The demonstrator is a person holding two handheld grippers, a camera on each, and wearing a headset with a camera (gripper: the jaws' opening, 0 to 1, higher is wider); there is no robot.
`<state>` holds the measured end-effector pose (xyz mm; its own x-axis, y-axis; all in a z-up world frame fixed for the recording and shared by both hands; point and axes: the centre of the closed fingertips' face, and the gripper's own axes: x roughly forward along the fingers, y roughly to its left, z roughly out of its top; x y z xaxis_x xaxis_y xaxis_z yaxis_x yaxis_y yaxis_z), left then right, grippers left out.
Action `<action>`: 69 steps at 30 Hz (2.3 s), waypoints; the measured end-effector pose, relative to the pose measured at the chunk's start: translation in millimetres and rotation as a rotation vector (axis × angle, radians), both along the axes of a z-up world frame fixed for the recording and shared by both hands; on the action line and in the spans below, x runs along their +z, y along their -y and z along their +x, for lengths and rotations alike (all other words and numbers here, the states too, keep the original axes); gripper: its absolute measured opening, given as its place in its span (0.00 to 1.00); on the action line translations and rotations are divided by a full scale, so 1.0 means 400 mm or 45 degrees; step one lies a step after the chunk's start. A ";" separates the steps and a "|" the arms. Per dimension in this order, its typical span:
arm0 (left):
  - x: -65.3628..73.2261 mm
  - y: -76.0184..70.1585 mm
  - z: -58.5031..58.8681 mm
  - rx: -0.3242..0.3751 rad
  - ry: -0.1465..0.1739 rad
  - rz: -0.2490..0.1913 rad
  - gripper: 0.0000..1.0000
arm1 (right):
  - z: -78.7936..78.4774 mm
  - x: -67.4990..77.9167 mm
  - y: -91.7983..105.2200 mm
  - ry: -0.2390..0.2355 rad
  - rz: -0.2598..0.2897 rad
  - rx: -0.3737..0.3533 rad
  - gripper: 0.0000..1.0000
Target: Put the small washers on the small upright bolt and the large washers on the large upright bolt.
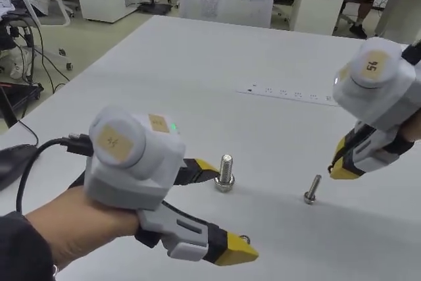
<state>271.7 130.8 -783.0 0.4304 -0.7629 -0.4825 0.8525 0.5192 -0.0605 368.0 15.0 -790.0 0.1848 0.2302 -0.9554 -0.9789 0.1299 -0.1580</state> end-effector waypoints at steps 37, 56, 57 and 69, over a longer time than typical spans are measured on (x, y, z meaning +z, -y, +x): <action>-0.006 -0.004 0.006 0.014 -0.008 0.015 0.75 | 0.030 -0.066 -0.014 -0.061 -0.037 0.049 0.13; -0.009 -0.004 0.005 0.018 -0.013 0.019 0.75 | 0.025 -0.102 -0.014 -0.092 -0.056 0.054 0.13; -0.009 -0.005 0.006 0.019 -0.013 0.019 0.75 | 0.025 -0.106 -0.014 -0.093 -0.058 0.057 0.13; -0.012 -0.007 0.006 0.021 -0.017 0.020 0.75 | 0.030 -0.147 -0.016 -0.115 -0.077 0.057 0.13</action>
<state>274.1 133.4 -787.7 0.4364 -0.7482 -0.4998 0.8430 0.5341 -0.0634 380.2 21.3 -848.7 0.0880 0.1781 -0.9801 -0.9941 0.0788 -0.0750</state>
